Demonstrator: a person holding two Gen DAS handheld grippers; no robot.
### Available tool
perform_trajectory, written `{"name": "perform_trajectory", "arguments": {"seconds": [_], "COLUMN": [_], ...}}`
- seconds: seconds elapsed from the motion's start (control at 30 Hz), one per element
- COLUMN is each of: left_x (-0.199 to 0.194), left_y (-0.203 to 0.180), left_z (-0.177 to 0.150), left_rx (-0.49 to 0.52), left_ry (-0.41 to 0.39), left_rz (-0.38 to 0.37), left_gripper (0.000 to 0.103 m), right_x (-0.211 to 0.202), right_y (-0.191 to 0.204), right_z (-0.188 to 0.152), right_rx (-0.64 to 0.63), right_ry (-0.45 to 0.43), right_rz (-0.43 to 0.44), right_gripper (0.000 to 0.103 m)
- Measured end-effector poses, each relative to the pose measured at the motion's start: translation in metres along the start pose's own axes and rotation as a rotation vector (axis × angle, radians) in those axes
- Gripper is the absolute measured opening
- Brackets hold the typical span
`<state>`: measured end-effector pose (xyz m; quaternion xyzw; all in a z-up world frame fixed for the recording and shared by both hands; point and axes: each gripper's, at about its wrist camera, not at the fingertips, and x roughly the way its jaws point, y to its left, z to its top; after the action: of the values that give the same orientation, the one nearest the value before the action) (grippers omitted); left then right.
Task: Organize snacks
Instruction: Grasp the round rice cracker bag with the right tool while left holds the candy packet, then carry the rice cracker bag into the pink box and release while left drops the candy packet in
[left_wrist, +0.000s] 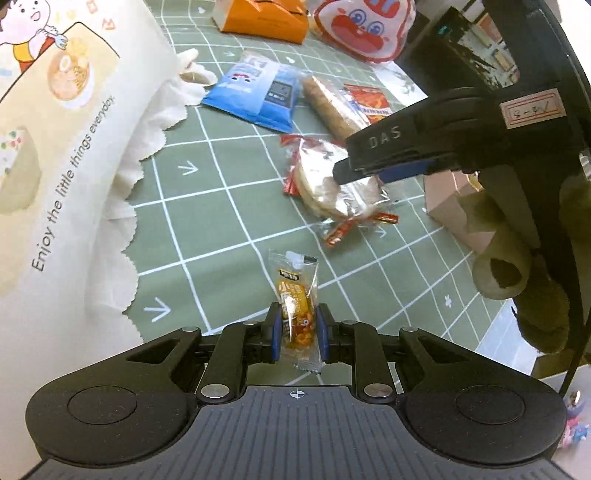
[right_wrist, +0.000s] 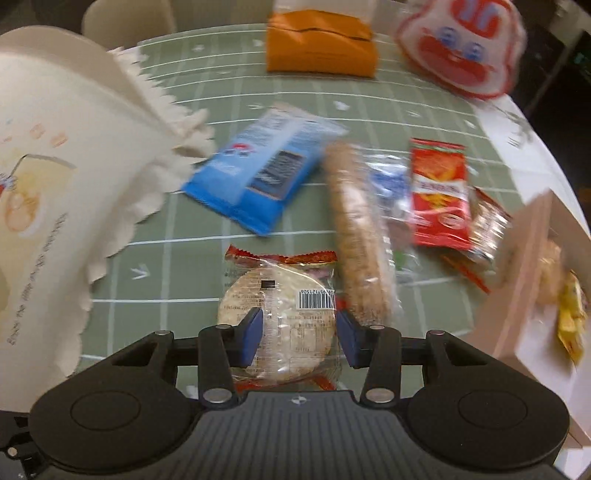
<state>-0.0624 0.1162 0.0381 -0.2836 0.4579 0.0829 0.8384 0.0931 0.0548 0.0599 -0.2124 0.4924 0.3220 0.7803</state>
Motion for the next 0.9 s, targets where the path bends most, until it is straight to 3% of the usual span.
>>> {"name": "perform_trajectory", "arguments": {"seconds": [0.13,0.17,0.23,0.4,0.47,0.53,0.73,0.9], "left_x": [0.003,-0.001,0.001,0.001,0.001,0.003,0.011,0.019], "left_y": [-0.002,-0.001,0.001,0.003,0.001,-0.002,-0.024,-0.053], "left_z": [0.002,-0.002,-0.003,-0.003,-0.003,-0.004,-0.009,-0.016], "left_rx": [-0.015,-0.018,-0.022,-0.014,-0.003,0.004,0.060,0.123], "left_ry": [-0.010,-0.012,-0.012,-0.004,-0.003,0.002,0.025,0.053], "left_rz": [-0.001,0.002,0.009,0.022,0.022,0.017,-0.033,-0.099], "left_gripper": [0.023,0.023,0.023,0.023,0.023,0.023,0.023,0.023], "right_x": [-0.002,-0.002,0.006,0.028,0.022,0.009,-0.040,-0.071], "right_y": [-0.011,-0.011,-0.004,0.013,0.014,0.010,-0.028,-0.072], "right_z": [0.003,0.002,0.002,0.003,-0.001,-0.007,-0.046,-0.101], "right_rx": [0.092,0.105,0.113,0.109,0.099,0.066,0.122,0.222], "right_ry": [-0.004,-0.002,0.020,0.039,0.009,-0.007,-0.077,-0.089], "right_rz": [0.077,0.090,0.094,0.008,0.007,0.039,0.054,0.003], "right_gripper": [0.083,0.085,0.085,0.090,0.078,0.076,0.076,0.076]}}
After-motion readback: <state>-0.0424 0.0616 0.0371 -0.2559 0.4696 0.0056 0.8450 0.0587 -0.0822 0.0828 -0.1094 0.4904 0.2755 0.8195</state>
